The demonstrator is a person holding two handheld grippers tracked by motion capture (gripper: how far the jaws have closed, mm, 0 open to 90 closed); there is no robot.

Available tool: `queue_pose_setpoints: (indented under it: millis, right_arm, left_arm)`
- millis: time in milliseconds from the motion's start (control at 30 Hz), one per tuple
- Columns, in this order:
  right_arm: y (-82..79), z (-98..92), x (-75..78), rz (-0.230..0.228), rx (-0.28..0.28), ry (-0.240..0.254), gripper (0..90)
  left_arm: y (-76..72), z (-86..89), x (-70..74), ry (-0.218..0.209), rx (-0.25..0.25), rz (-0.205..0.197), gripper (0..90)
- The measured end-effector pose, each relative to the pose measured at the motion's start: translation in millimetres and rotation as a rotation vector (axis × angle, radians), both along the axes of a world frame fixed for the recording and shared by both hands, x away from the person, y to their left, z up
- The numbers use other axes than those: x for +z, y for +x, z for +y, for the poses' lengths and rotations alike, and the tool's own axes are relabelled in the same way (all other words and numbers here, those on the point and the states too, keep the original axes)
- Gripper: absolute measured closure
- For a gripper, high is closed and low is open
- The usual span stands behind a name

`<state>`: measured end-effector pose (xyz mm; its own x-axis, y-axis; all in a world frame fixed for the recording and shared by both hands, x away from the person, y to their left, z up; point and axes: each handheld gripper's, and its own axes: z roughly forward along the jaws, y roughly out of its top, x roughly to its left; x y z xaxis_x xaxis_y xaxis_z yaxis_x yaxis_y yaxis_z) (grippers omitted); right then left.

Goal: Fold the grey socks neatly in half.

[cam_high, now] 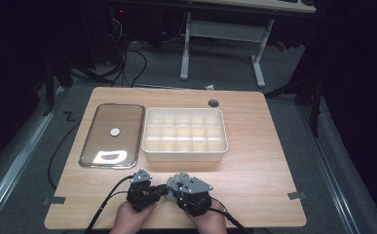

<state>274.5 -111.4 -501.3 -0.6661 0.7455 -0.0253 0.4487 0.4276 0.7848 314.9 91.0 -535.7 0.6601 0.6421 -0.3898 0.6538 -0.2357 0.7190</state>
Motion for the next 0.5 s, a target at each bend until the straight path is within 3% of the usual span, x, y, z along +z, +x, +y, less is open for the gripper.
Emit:
queue_pose_setpoints:
  millis: [67,167,200,333,367,500]
  right_arm:
    - [-5.2,-6.2,11.9,-0.038,-0.019,0.024,65.8]
    - [-7.7,-12.7,16.4,-0.053,-0.039,0.035,65.5]
    - [-8.8,-20.8,16.7,-0.052,-0.071,0.059,64.9]
    - [-8.9,-27.3,9.4,-0.01,-0.09,0.091,60.7]
    - [-11.1,-24.5,4.6,-0.001,-0.075,0.09,56.0]
    - [-11.3,-13.8,-3.0,0.006,-0.074,0.074,52.0]
  left_arm:
    - [-0.2,-0.8,-0.1,0.002,0.0,-0.003,78.8]
    - [-0.5,-1.1,0.1,0.014,-0.003,-0.009,78.7]
    - [-1.0,-1.7,0.2,0.016,-0.003,-0.012,78.6]
    - [-1.5,-2.7,0.1,0.02,-0.002,-0.017,78.6]
    - [-1.6,-2.8,0.2,0.023,-0.001,-0.018,78.6]
    - [-1.7,-2.9,0.2,0.025,-0.001,-0.018,78.6]
